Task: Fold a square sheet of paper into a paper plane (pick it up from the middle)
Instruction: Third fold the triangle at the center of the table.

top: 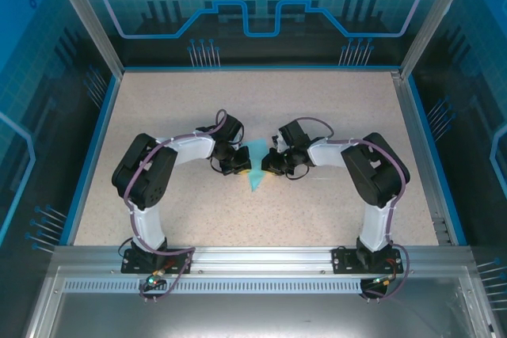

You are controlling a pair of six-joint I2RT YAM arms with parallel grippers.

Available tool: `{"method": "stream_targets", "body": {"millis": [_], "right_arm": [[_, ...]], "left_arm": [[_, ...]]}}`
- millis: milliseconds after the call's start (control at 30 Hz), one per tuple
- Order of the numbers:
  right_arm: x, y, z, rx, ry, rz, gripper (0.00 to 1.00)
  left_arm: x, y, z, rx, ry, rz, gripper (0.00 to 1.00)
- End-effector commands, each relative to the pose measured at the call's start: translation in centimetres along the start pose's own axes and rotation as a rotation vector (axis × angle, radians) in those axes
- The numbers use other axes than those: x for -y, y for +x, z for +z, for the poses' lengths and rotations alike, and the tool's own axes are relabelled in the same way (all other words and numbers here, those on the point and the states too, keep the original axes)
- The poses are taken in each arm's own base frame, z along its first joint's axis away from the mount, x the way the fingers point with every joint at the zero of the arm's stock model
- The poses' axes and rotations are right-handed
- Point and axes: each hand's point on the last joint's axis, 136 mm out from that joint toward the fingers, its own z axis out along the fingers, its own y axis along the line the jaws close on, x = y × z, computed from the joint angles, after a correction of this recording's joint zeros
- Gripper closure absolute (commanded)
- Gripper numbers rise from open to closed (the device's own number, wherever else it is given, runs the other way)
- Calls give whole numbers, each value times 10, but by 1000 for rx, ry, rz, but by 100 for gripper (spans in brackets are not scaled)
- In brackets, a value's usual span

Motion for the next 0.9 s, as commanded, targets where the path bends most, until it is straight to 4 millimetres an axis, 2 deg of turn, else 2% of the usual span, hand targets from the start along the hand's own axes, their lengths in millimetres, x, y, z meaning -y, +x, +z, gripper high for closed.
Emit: {"method": "stream_targets", "body": {"millis": [0, 133, 200, 500, 700, 867], "right_arm": [[3, -2, 4, -22, 7, -7, 87], [6, 0, 7, -30, 16, -3, 86], [7, 0, 8, -31, 18, -3, 86], [9, 1, 9, -37, 32, -1, 86], [9, 1, 7, -35, 31, -3, 85], [-3, -3, -3, -12, 5, -27, 85]], "left_arm": [[16, 1, -17, 18, 48, 43, 94], [27, 7, -24, 8, 112, 55, 84], [29, 10, -24, 3, 126, 54, 82], [33, 17, -14, -34, 144, 68, 79], [13, 14, 0, -43, 45, 40, 83], [0, 13, 6, -42, -15, 22, 87]]}}
